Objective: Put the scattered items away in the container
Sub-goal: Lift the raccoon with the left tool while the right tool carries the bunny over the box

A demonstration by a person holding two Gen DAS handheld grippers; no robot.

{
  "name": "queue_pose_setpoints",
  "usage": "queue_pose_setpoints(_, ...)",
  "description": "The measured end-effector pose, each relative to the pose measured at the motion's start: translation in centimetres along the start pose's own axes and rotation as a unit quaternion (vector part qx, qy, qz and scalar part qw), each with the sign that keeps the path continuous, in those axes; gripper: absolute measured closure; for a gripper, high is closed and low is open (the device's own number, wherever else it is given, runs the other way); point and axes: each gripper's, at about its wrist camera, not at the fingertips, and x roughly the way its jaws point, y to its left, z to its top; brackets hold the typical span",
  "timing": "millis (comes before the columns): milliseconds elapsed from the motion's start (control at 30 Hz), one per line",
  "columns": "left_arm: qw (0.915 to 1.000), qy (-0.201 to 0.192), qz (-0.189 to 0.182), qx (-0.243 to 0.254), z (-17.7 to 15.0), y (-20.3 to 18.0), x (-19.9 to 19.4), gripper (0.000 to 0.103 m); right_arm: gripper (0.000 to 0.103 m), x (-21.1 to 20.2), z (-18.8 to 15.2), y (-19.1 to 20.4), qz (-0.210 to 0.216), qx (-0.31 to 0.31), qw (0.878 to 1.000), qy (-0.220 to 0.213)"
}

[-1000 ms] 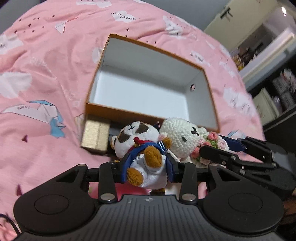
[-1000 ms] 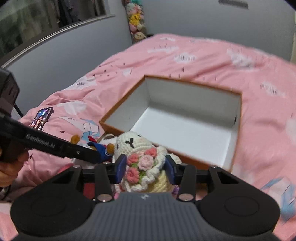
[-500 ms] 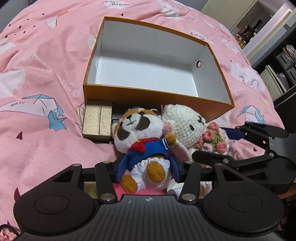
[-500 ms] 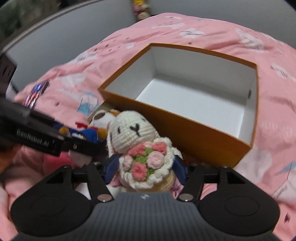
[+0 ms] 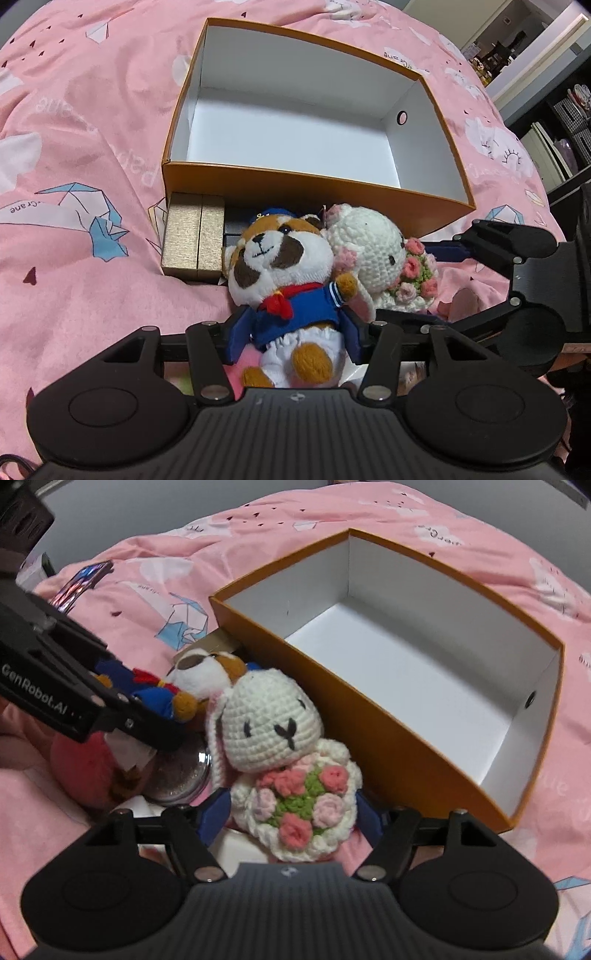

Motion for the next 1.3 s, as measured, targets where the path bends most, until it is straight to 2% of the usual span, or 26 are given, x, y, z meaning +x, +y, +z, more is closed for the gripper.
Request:
queue_pose_setpoints(167,1.0000,-0.001,0.002,-0.002,0.0,0.0,0.5,0.043,0.027,1.2,-0.5,-0.8,0.008,0.037,0.999,-0.002)
queue_pose_setpoints(267,1.0000,-0.007,0.003,0.001,-0.2,0.0,0.4,0.049,0.035,1.1,-0.7,-1.1,0.012,0.053,0.998,-0.013)
queue_pose_setpoints(433,0.9997,-0.024,-0.002,-0.005,-0.5,-0.1,-0.8,0.058,0.042,-0.6,-1.0,-1.2,0.012,0.066,0.997,-0.034)
queue_pose_setpoints(667,0.9978,-0.060,-0.025,-0.010,-0.6,0.0,-3.0,0.059,0.042,-4.2,-1.2,-2.1,0.026,0.110,0.990,-0.085)
queue_pose_setpoints(833,0.9942,-0.096,-0.045,-0.015,-0.2,-0.2,-4.7,0.059,0.042,-6.5,-0.8,-2.9,0.040,0.144,0.981,-0.124)
queue_pose_setpoints(967,0.9909,-0.126,-0.047,-0.013,0.6,-0.6,-5.8,0.059,0.042,-8.2,-0.1,-3.5,0.055,0.166,0.971,-0.164)
queue_pose_setpoints(1200,0.9798,-0.198,-0.014,0.025,2.9,-1.8,-7.9,0.059,0.042,-9.8,2.3,-4.7,0.057,0.209,0.950,-0.224)
queue_pose_setpoints(1300,0.9737,-0.222,0.006,0.050,4.2,-2.6,-8.3,0.059,0.042,-9.4,3.6,-5.6,0.063,0.241,0.940,-0.234)
